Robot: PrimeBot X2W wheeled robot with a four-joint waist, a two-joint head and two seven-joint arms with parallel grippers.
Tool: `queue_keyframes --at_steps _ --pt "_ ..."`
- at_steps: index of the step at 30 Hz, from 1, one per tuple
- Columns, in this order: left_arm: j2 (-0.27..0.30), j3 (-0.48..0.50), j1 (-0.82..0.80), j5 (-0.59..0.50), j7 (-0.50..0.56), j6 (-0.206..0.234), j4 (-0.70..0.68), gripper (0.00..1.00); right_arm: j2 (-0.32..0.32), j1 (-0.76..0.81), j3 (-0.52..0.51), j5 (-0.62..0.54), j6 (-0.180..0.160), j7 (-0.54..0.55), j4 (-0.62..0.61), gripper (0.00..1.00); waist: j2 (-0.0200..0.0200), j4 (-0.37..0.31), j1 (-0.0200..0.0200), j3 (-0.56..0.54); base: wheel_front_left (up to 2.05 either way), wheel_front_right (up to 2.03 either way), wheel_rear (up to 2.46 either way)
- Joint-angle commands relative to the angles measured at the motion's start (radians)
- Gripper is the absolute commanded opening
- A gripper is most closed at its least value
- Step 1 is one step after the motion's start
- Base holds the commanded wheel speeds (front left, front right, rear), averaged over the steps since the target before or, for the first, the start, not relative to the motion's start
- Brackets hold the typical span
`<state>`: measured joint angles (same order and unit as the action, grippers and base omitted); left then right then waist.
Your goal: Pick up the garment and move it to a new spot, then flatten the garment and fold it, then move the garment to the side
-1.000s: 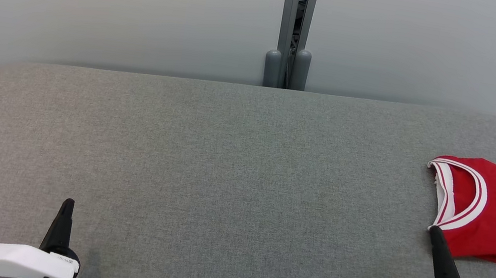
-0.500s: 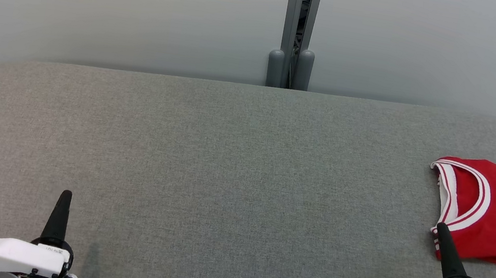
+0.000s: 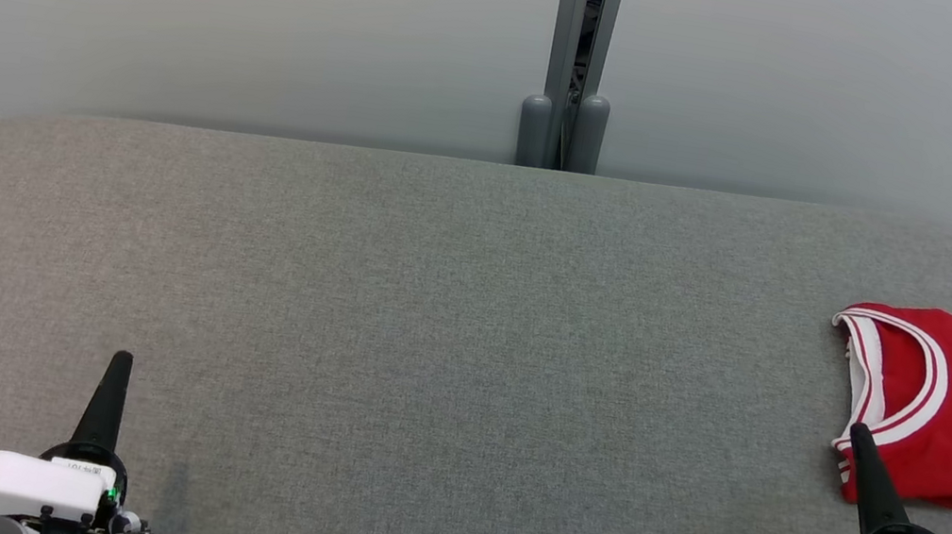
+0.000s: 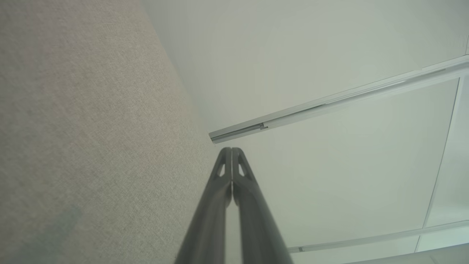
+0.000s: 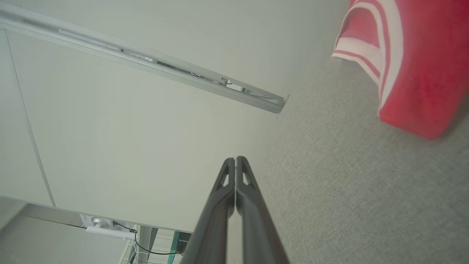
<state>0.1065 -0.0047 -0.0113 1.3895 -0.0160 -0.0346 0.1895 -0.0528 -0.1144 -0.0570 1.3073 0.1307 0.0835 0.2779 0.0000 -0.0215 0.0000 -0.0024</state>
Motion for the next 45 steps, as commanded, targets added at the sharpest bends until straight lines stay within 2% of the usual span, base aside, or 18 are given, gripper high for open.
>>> queue_keyframes --at_steps 1,29,45 --pt "0.001 0.011 -0.026 0.017 0.005 -0.009 -0.005 0.00 -0.008 -0.021 -0.006 0.018 0.000 0.009 -0.004 0.00 0.0000 0.000 0.0000 0.000 0.00 0.00 0.00" --pt "-0.038 0.081 -0.044 0.171 0.053 -0.075 0.000 0.00 -0.007 -0.033 -0.044 0.227 0.000 0.059 0.005 0.00 0.0000 0.015 0.0000 0.004 0.00 0.00 0.00" --pt "-0.054 0.109 -0.051 0.234 0.076 -0.101 0.003 0.00 -0.007 -0.036 -0.059 0.309 0.000 0.080 0.009 0.00 0.0000 0.022 0.0000 0.006 0.00 0.00 0.00"
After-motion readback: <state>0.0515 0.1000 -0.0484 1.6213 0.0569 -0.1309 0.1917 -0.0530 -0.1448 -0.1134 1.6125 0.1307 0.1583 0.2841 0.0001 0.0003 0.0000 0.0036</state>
